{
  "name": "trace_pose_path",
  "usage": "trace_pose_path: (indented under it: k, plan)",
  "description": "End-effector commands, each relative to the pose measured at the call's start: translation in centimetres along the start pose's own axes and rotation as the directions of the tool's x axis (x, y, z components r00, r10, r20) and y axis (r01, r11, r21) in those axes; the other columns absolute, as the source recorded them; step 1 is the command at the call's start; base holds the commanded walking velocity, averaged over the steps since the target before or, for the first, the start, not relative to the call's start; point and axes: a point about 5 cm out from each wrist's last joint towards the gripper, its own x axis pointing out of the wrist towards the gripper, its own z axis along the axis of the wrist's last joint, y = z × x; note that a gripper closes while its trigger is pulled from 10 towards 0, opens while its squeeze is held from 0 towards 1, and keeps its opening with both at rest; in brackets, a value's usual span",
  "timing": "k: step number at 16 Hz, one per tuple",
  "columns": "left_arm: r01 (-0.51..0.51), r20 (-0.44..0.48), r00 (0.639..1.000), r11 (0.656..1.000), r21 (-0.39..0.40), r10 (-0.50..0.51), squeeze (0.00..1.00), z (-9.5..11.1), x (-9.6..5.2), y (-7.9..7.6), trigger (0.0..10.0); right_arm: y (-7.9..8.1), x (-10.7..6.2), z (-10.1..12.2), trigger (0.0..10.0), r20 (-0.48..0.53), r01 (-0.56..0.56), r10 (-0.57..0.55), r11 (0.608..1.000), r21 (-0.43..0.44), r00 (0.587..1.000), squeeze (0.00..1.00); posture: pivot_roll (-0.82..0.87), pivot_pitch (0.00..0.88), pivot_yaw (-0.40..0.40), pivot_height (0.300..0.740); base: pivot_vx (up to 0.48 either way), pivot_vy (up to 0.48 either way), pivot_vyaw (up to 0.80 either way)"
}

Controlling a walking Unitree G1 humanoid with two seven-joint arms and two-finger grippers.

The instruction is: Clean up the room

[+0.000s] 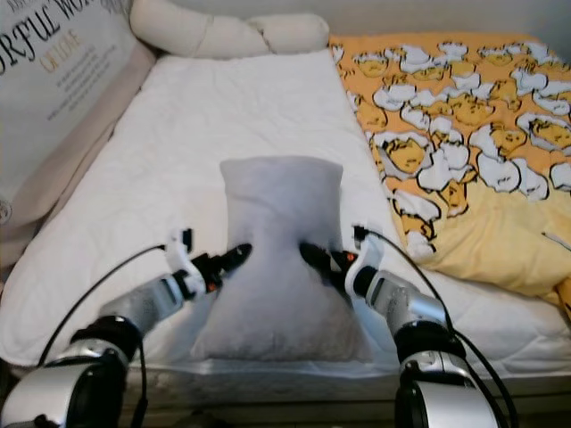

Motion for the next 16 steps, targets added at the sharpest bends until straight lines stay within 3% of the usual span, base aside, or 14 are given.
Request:
trace_pose_path:
  k: [1, 3, 4, 5, 7, 8, 9, 16]
  plan:
    - [-0.015, -0.038, 0.999, 1.000, 0.017, 0.016, 0.99, -0.9, 0.2, -0.1, 10.0, 0.0, 0.4, -1.9, 10.0, -0.088, 0.023, -0.024, 1.000, -0.006, 0.996, 0.00, -0.11, 0.000, 0.061, 0.740, 0.000, 0.000, 0.00]
    - [0.027, -0.037, 0.999, 0.999, 0.026, -0.026, 0.65, -1.1, 0.7, -0.8, 10.0, 0.2, 0.7, -2.5, 10.0, -0.101, 0.019, -0.020, 1.000, -0.009, 0.995, 0.00, -0.11, 0.000, 0.058, 0.740, 0.000, 0.000, 0.00]
    - [0.063, -0.069, 0.996, 0.996, 0.068, -0.058, 0.00, -1.5, 1.0, -1.4, 10.0, 0.4, 1.0, -2.7, 8.8, -0.082, 0.017, -0.015, 1.000, 0.015, 0.997, 0.00, -0.11, 0.000, 0.058, 0.740, 0.000, 0.000, 0.00]
    - [0.055, -0.121, 0.992, 0.984, 0.168, -0.035, 0.00, -2.0, 1.2, -1.6, 2.4, 0.7, 1.4, -2.7, 0.0, -0.053, 0.025, -0.024, 1.000, 0.016, 0.998, 0.00, -0.11, 0.000, 0.062, 0.740, 0.000, 0.000, 0.00]
    - [0.052, -0.138, 0.990, 0.977, 0.205, -0.024, 0.00, -2.1, 1.3, -1.6, 2.0, 0.9, 1.5, -2.6, 0.0, -0.044, 0.018, -0.017, 1.000, 0.016, 0.999, 0.00, -0.11, 0.000, 0.064, 0.740, 0.000, 0.000, 0.00]
    - [0.048, -0.162, 0.987, 0.967, 0.250, -0.007, 0.00, -2.3, 1.3, -1.5, 0.0, 1.2, 1.7, -2.4, 0.0, -0.024, 0.011, -0.010, 1.000, 0.021, 1.000, 0.00, -0.11, 0.000, 0.063, 0.740, 0.000, 0.000, 0.00]
    - [0.031, -0.171, 0.985, 0.957, 0.288, 0.019, 0.00, -2.4, 1.2, -1.3, 0.0, 1.5, 1.9, -2.3, 0.0, -0.006, -0.007, 0.007, 1.000, 0.026, 1.000, 0.00, -0.10, 0.000, 0.064, 0.740, 0.000, 0.000, 0.00]
    - [-0.001, -0.136, 0.989, 0.938, 0.346, 0.052, 0.00, -1.7, 1.2, -1.2, 0.0, 1.5, 2.0, -2.6, 0.0, 0.013, 0.023, -0.023, 1.000, 0.003, 1.000, 0.00, -0.09, 0.000, 0.053, 0.740, 0.000, 0.000, 0.00]
